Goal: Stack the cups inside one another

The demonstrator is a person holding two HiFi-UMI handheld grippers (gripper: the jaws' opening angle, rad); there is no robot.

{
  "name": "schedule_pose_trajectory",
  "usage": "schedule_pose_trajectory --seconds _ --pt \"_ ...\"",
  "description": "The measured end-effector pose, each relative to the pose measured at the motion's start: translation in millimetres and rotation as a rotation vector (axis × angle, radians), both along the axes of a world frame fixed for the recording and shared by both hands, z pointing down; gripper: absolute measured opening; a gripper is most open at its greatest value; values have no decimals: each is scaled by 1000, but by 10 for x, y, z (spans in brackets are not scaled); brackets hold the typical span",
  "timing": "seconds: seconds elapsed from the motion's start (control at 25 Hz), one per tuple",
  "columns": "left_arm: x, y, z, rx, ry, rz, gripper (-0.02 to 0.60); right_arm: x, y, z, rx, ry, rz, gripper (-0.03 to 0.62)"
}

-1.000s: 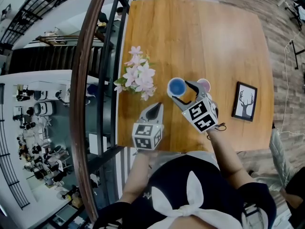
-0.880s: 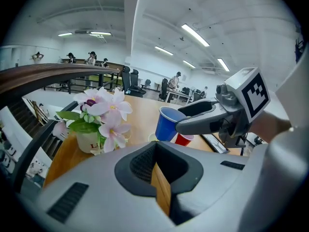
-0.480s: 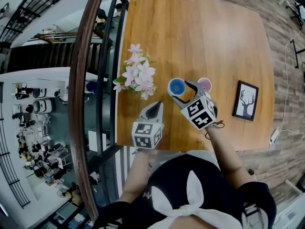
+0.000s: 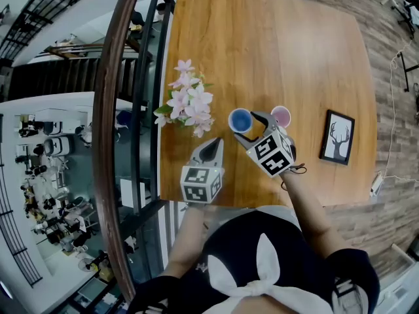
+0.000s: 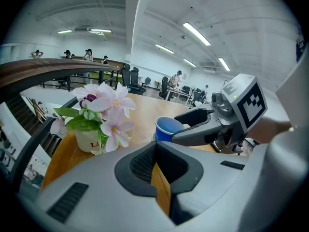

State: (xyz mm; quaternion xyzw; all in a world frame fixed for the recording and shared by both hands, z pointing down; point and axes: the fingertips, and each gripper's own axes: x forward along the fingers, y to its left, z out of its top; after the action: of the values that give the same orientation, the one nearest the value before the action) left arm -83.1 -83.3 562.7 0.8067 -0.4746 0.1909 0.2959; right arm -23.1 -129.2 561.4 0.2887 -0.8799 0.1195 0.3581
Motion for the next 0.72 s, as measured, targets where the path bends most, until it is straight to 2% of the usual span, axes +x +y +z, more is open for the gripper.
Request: schedule_pose_trajectory --seconds 0.72 --pt "-9 -14 16 -3 6 0 17 10 76 83 -21 12 -9 331"
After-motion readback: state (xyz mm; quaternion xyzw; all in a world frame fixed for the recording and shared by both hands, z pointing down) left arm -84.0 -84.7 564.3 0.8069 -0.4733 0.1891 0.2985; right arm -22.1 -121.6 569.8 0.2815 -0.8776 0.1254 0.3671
